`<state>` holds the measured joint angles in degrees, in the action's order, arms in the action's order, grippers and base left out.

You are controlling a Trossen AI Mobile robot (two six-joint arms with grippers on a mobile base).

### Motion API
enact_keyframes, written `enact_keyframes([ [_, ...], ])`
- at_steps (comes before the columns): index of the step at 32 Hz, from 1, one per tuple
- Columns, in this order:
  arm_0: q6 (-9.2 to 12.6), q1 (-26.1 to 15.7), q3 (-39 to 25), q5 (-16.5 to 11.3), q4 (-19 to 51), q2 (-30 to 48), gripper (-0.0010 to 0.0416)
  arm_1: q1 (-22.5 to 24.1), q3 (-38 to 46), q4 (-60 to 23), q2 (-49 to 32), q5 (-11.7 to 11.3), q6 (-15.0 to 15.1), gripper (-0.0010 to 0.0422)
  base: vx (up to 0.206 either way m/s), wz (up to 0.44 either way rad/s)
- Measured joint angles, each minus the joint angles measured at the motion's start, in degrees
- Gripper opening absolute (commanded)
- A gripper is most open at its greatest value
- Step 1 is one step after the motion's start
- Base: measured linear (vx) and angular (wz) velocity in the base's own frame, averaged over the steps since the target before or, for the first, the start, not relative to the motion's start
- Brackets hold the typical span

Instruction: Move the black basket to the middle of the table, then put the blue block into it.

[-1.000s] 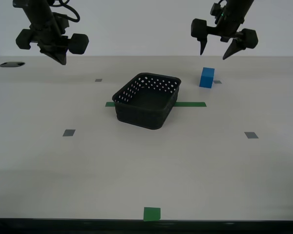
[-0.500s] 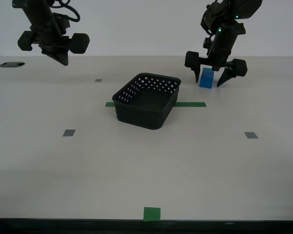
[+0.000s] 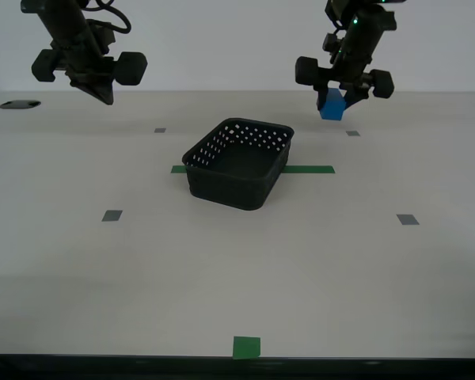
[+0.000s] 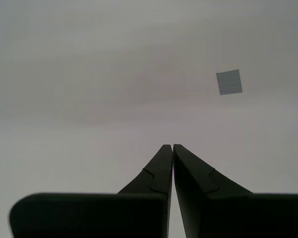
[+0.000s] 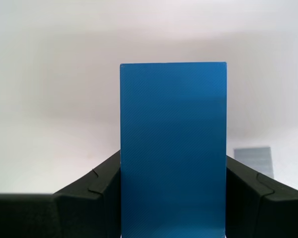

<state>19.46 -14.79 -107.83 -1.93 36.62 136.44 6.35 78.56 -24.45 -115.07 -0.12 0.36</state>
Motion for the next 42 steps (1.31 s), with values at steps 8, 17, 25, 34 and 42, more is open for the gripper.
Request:
enact_keyframes([
  [8, -6.49, -2.27, -0.15, -1.29, 6.36, -11.78, -0.0001, 0.04, 0.09, 0.33, 0.00, 0.00, 0.00, 0.0000, 0.000, 0.000],
  [17, -8.94, -12.90, 1.07, -3.85, 12.15, -17.49, -0.0001, 0.04, 0.15, 0.61, 0.00, -0.02, 0.00, 0.0000, 0.000, 0.000],
  [25, -9.22, -25.07, 13.22, -4.15, 10.86, -17.29, 0.0000, 0.04, 0.13, 0.50, 0.00, -0.02, -0.02, 0.0000, 0.000, 0.000],
  [34, -10.54, -28.26, 15.61, -4.26, 6.75, -17.33, 0.0020, 0.04, 0.13, 0.57, 0.00, -0.02, -0.02, 0.0000, 0.000, 0.000],
  [42, -11.08, -28.33, 15.17, -4.28, 7.04, -17.33, 0.0201, 0.04, 0.15, 0.59, 0.00, -0.02, -0.02, 0.0000, 0.000, 0.000],
])
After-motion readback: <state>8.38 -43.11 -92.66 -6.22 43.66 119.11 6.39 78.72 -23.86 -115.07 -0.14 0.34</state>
